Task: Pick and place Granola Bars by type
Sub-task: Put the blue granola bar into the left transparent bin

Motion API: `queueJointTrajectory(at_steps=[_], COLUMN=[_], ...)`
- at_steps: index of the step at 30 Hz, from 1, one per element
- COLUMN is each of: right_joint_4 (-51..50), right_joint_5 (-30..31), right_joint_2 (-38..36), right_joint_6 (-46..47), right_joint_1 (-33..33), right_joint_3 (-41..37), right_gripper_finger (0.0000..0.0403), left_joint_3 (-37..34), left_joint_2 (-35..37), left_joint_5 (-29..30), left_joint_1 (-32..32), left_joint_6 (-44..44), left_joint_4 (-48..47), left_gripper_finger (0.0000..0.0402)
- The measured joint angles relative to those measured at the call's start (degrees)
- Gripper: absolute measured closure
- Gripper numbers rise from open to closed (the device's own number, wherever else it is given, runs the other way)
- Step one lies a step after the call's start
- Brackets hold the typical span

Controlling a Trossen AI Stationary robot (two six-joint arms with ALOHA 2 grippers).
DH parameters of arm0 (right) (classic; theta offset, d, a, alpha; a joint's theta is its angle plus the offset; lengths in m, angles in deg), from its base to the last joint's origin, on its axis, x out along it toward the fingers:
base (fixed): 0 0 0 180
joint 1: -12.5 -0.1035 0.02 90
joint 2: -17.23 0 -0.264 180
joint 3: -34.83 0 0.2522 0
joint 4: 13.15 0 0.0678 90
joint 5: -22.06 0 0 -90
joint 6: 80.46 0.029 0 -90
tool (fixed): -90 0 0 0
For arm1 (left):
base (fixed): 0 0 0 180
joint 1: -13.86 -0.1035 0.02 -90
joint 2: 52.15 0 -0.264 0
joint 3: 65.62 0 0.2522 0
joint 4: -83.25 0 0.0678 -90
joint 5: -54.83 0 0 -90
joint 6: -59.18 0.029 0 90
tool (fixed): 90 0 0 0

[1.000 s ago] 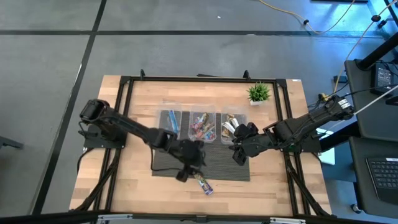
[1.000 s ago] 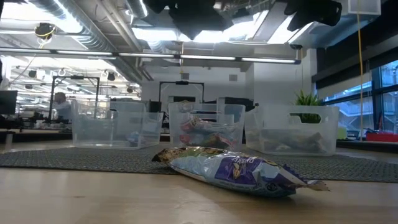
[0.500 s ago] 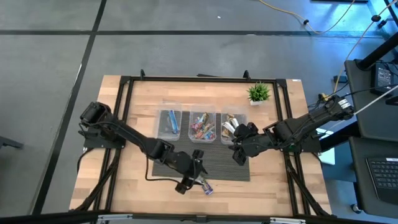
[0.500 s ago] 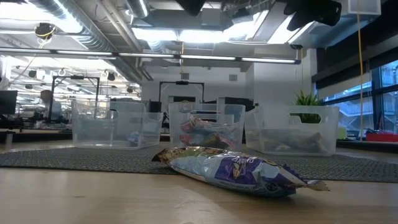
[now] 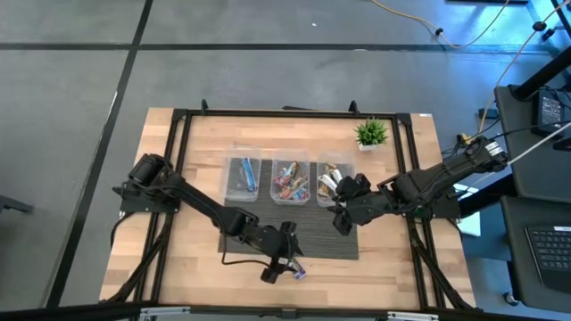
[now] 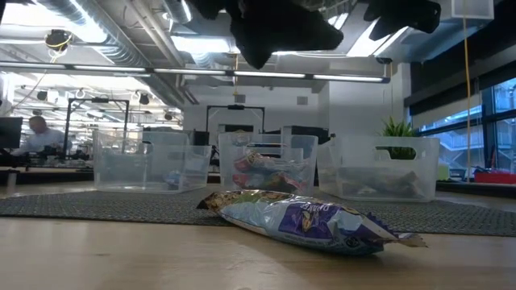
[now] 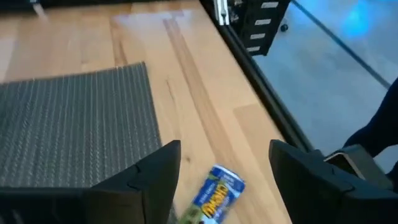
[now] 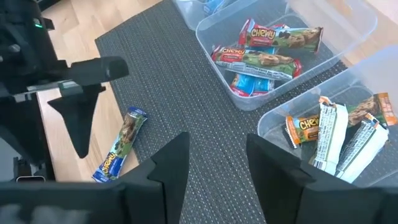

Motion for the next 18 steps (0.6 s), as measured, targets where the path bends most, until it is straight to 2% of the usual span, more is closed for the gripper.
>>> queueJointTrajectory(at_steps=[7,18], right_joint_4=[0.0,0.0], right_joint_5=[0.0,0.0], right_joint_2=[0.02,0.04], right_joint_6=[-1.04,-1.07], right_joint_1=[0.0,-0.01], right_joint_3=[0.0,0.0], right_gripper_finger=[0.024,0.024], left_joint_3=[-0.03,-0.02], left_joint_2=[-1.71,-10.14], left_joint_5=[0.03,-1.57], left_joint_1=[0.39,0.17], left_joint_6=[13.96,14.04], left_joint_4=[-1.87,0.1], left_gripper_finger=[0.0169,0.0171])
